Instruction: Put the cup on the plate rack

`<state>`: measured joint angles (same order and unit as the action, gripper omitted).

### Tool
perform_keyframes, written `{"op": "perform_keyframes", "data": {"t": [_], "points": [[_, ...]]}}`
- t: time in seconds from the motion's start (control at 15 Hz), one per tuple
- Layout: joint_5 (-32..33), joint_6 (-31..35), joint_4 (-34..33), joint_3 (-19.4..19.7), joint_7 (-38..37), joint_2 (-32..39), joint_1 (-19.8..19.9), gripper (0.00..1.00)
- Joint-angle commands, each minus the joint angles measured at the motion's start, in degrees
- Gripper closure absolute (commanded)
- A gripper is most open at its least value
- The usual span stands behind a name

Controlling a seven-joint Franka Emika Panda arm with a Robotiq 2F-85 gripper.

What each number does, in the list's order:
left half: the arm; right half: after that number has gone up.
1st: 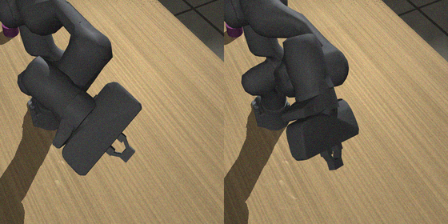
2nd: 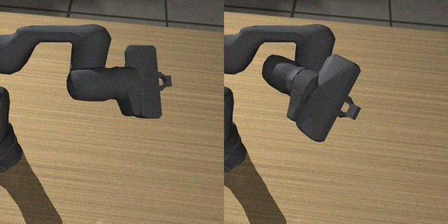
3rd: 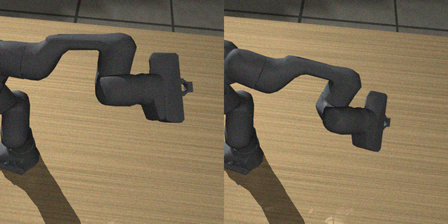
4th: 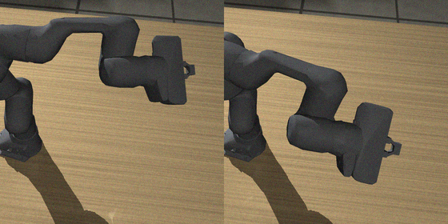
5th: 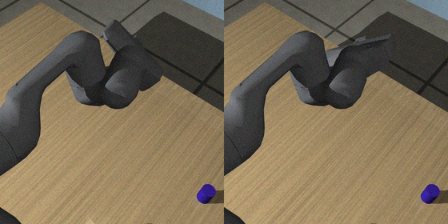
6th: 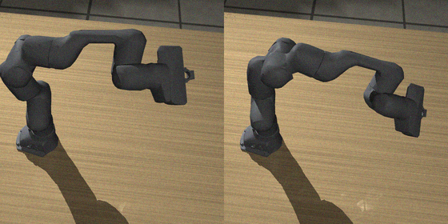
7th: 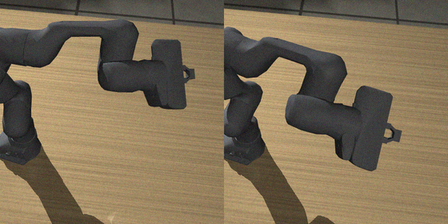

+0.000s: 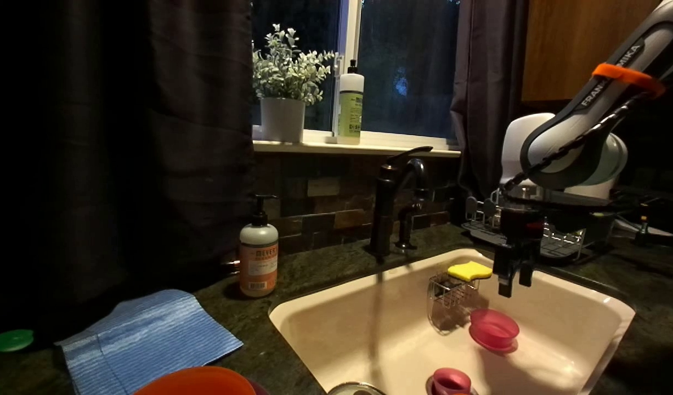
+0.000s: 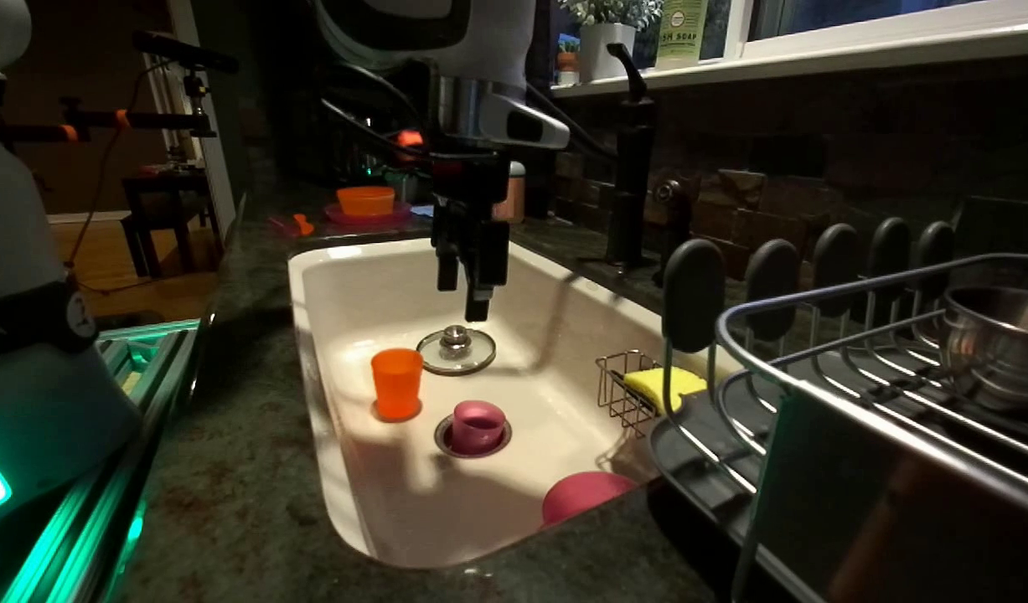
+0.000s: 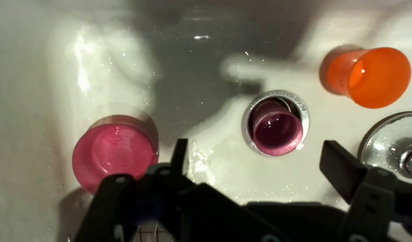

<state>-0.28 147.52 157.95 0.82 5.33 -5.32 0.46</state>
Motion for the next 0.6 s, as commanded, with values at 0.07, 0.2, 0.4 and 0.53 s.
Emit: {"op": "perform_keyframes", "data": {"t": [0.07,0.2,0.4,0.53], "points": [[-3.1,11.4,0.1,-1.0,1.6,12.0,-1.2,0.00],[-0.9,16.3,0.1,-0.9,-3.6,16.7,-1.3,0.00],[2.0,24.3,0.2,1.3,-10.1,23.7,-3.5,0.00],[1.1,29.5,0.2,2.8,-12.4,27.7,-5.5,0.00]]}}
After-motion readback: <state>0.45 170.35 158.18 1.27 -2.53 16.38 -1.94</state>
